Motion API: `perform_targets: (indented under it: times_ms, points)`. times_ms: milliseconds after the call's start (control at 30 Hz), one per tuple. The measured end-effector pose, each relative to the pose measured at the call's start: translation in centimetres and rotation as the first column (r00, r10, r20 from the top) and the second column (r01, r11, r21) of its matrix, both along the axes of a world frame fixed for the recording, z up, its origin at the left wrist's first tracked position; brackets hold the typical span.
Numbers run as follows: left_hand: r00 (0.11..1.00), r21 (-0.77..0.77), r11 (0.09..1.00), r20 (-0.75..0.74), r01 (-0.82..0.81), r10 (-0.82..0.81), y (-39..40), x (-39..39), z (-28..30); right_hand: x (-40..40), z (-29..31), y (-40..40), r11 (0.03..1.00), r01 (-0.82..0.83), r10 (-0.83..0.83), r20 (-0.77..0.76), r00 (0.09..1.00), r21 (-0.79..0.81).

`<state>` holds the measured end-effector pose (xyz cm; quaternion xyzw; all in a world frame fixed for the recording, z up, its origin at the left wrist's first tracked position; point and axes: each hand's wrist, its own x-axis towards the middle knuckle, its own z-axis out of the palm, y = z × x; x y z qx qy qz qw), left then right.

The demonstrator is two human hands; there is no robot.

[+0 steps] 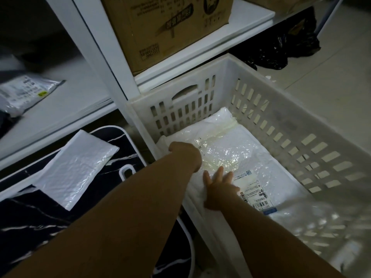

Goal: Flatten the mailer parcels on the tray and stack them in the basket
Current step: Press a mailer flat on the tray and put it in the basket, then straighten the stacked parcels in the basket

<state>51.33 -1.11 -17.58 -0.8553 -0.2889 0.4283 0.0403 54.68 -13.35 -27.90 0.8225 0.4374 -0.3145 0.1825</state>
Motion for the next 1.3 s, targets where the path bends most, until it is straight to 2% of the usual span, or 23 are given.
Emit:
perform_targets:
  times_ms: [67, 167, 267, 333, 433, 533, 667, 767, 867, 933, 1033, 1133, 1233, 1300]
  points:
    - [0.964, 0.132, 0.987, 0.234, 0.093, -0.123, -0.6, -0.1, 0.8, 1.0, 0.7, 0.6, 0.994, 0.070, -0.063, -0.078, 0.995, 0.088]
    - [0.864, 0.290, 0.947, 0.432, 0.137, -0.257, -0.8, -0.9, 3.2, 2.2, 3.1, 1.8, 0.968, 0.209, -0.191, -0.133, 0.973, 0.138]
    - [0.766, 0.331, 0.942, 0.593, 0.049, -0.248, -0.3, -2.7, 5.9, 2.4, 6.7, 3.0, 0.895, 0.353, -0.317, -0.168, 0.933, 0.273]
    - [0.727, 0.337, 0.941, 0.650, -0.014, -0.222, -0.1, -4.4, 7.5, 1.7, 9.6, 3.9, 0.835, 0.386, -0.325, -0.215, 0.921, 0.392]
    - [0.727, 0.301, 0.945, 0.677, -0.130, -0.116, 0.4, -7.9, 9.7, -0.7, 14.6, 5.5, 0.803, 0.228, -0.171, -0.154, 0.973, 0.551]
    - [0.694, 0.280, 0.929, 0.719, -0.242, -0.036, 0.6, -11.7, 11.4, -3.4, 18.9, 7.6, 0.783, 0.033, 0.008, -0.062, 0.998, 0.621]
    - [0.675, 0.219, 0.881, 0.724, -0.420, 0.141, 1.2, -17.7, 11.7, -8.0, 22.7, 10.2, 0.750, -0.277, 0.219, 0.170, 0.961, 0.600]
    - [0.670, 0.147, 0.827, 0.669, -0.543, 0.321, 2.0, -22.2, 11.0, -11.5, 23.9, 11.5, 0.737, -0.408, 0.359, 0.200, 0.912, 0.539]
    - [0.634, 0.059, 0.783, 0.626, -0.619, 0.454, 2.6, -26.5, 10.3, -14.7, 23.0, 12.5, 0.788, -0.412, 0.425, 0.080, 0.902, 0.458]
    - [0.639, 0.011, 0.796, 0.603, -0.605, 0.477, 2.9, -28.6, 9.9, -16.2, 21.2, 12.8, 0.846, -0.347, 0.386, -0.016, 0.922, 0.405]
    - [0.664, -0.042, 0.821, 0.565, -0.570, 0.490, 3.3, -31.0, 9.0, -18.5, 18.3, 13.3, 0.879, -0.309, 0.343, -0.031, 0.939, 0.364]
    - [0.636, -0.060, 0.820, 0.600, -0.569, 0.485, 3.6, -32.5, 8.2, -20.4, 17.0, 13.7, 0.861, -0.313, 0.343, -0.002, 0.939, 0.401]
    - [0.589, -0.056, 0.802, 0.648, -0.595, 0.482, 3.8, -33.7, 8.0, -21.6, 16.5, 13.7, 0.823, -0.332, 0.391, -0.036, 0.920, 0.460]
    - [0.627, -0.075, 0.824, 0.611, -0.561, 0.483, 3.5, -34.8, 7.9, -23.0, 16.6, 13.0, 0.790, -0.326, 0.428, -0.088, 0.899, 0.519]
